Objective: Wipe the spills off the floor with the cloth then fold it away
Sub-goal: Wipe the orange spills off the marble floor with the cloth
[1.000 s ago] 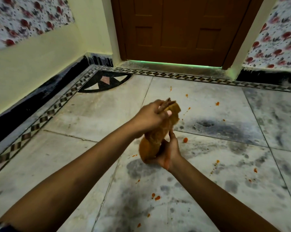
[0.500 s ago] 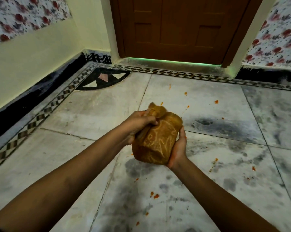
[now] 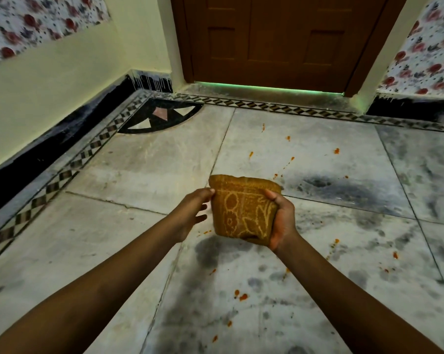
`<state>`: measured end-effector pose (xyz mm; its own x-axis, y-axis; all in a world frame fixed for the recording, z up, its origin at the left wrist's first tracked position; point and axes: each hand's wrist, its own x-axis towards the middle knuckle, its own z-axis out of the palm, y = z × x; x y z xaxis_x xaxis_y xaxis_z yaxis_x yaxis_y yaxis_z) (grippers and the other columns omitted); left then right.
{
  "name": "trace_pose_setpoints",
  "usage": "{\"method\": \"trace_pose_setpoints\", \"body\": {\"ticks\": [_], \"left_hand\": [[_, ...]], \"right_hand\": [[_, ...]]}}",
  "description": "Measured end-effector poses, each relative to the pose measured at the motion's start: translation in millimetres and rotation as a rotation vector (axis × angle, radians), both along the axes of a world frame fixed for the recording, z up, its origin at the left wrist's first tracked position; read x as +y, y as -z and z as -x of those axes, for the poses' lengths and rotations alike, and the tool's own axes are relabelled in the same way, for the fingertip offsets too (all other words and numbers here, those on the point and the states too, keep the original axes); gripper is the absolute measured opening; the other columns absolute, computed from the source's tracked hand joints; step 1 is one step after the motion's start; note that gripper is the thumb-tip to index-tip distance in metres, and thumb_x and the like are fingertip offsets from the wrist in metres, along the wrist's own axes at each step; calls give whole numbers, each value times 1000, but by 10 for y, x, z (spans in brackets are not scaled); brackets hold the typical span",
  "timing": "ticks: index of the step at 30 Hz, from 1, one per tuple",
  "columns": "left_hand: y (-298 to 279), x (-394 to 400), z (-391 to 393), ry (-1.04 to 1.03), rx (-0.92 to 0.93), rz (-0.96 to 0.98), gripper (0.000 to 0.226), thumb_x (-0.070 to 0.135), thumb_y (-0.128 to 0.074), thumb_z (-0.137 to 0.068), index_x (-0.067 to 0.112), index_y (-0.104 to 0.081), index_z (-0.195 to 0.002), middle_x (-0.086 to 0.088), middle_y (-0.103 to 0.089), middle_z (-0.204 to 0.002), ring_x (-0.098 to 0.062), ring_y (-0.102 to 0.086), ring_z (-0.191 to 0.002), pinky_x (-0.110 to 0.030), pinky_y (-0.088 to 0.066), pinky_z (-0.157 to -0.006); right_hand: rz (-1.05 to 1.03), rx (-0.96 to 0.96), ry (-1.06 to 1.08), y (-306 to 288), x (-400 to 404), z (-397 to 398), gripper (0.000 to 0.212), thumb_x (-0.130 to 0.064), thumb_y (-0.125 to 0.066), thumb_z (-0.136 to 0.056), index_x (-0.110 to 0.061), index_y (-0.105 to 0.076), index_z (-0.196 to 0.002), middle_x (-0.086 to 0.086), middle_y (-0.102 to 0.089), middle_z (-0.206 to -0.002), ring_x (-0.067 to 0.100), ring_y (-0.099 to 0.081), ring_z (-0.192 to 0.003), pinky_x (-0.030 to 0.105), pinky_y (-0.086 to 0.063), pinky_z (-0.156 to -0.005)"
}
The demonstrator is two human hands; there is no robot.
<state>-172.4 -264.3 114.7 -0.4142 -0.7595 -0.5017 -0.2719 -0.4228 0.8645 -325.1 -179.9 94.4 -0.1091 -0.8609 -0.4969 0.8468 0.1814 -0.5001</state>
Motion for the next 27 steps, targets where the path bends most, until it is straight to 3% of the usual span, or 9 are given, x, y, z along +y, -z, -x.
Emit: {"method": "trace_pose_setpoints", "body": {"ticks": [2,4,6,9,16,20,22,24,27], "left_hand": [[104,25,-43,69,198,-140,67,65,-54,-77,25,-48,-131,-7,-57,-129,-24,-54,-119,-45,-41,-104],[150,26,-43,98,330,-206,84,69,-70,-57,24,-54,-127,-6,-63,-124,-24,-60,-114,-43,-49,-96],[158,21,-1,81,315,-179,77,52,-79,-58,17,-57,-123,-7,-66,-120,-22,-64,-107,-37,-55,-85],[225,15,47,58,150,-173,55,22,-71,-77,9,-52,-127,-8,-66,-113,-20,-64,-101,-31,-55,-76],[525,-51,242,78,61,-212,51,17,-67,-83,18,-48,-130,-10,-63,-119,-27,-61,-105,-39,-53,-82],[513,-412,595,39,-22,121,37,13,-65,-86,16,-52,-121,-11,-63,-117,-23,-62,-98,-34,-52,-79],[479,-670,759,75,-112,389,29,22,-68,-80,22,-56,-106,-9,-65,-111,-27,-62,-102,-36,-51,-86],[480,-935,963,116,-313,683,31,32,-61,-72,23,-59,-102,-10,-67,-106,-30,-61,-101,-35,-47,-85],[499,-1229,1279,81,-632,1020,40,24,-58,-82,23,-54,-122,-16,-66,-106,-39,-60,-99,-39,-45,-81]], "right_hand": [[11,19,-11,-16,-4,26,38,-37,-43,-88,-10,-63,-106,17,-70,-94,38,-59,-94,51,-45,-87],[3,62,-27,-47,-23,23,35,-36,-44,-89,-10,-63,-103,15,-72,-84,36,-61,-89,47,-48,-80],[-75,124,-53,-31,-49,21,29,-35,-47,-90,-12,-63,-99,14,-71,-80,34,-61,-86,45,-49,-75],[-229,289,-66,75,-49,59,22,-28,-60,-87,-11,-62,-101,14,-68,-93,31,-63,-84,40,-52,-67],[-323,532,-38,474,9,310,11,-19,-70,-82,-11,-66,-87,11,-68,-99,24,-65,-90,38,-54,-81],[-382,762,135,632,-141,695,10,-7,-55,-91,-7,-64,-87,14,-67,-98,19,-62,-75,22,-50,-68],[-445,1081,172,713,-204,938,15,-10,-54,-91,-6,-68,-94,11,-68,-98,20,-62,-88,21,-42,-75],[-501,1368,165,811,-268,1178,24,-16,-55,-92,-7,-66,-111,10,-68,-107,22,-59,-104,19,-37,-83],[-500,1608,89,989,-375,1467,37,-23,-53,-94,-9,-55,-128,12,-57,-131,28,-50,-123,30,-37,-98]]}}
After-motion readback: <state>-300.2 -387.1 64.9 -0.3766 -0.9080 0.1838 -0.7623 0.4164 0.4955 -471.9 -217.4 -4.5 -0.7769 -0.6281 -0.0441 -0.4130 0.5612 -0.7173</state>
